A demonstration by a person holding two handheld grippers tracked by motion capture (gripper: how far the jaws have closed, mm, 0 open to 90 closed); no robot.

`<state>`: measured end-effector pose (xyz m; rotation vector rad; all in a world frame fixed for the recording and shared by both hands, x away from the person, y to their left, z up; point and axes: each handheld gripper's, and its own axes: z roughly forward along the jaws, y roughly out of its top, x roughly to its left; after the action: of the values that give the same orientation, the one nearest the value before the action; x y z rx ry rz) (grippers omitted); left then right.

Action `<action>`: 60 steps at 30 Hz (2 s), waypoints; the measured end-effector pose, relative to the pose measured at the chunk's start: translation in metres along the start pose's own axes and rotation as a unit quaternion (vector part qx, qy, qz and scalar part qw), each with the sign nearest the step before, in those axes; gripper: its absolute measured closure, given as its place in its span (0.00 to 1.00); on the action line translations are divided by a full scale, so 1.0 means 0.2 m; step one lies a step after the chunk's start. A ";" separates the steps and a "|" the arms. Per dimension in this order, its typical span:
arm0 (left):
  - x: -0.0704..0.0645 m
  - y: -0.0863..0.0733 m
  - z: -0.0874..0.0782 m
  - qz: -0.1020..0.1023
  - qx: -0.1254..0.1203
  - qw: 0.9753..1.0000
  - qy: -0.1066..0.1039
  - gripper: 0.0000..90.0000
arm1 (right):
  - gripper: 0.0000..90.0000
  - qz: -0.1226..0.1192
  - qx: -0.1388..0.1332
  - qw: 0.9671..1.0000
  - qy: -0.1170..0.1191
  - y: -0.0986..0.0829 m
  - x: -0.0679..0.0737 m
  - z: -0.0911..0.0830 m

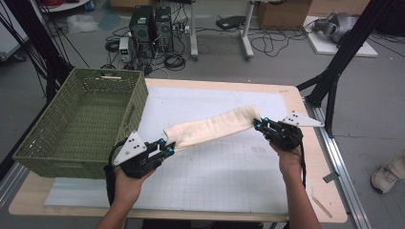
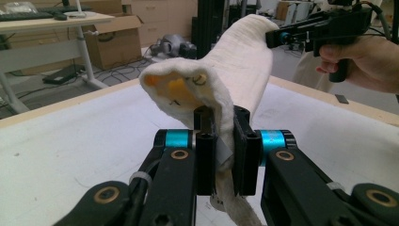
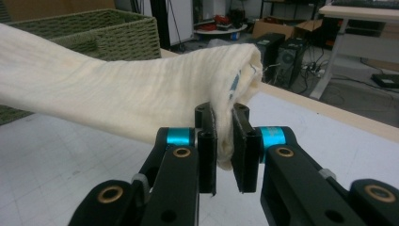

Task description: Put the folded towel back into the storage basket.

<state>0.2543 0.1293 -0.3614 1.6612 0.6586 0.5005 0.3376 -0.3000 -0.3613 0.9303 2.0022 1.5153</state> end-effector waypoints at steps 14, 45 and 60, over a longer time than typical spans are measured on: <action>0.02 0.04 -0.09 -0.002 -0.021 1.000 0.018 0.91 | 0.91 -0.010 -0.007 1.000 0.007 0.15 0.01 0.18; 0.09 0.08 -0.33 0.000 -0.052 0.995 0.085 0.91 | 0.91 -0.039 -0.013 0.998 0.054 0.48 0.15 0.67; 0.18 0.09 -0.45 -0.014 -0.068 0.990 0.120 0.91 | 0.91 -0.059 -0.015 0.995 0.075 0.64 0.27 0.90</action>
<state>0.2243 0.2170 -0.3282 1.4746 0.8041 0.7161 0.4603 -0.1223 -0.2881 0.6920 2.0924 1.5856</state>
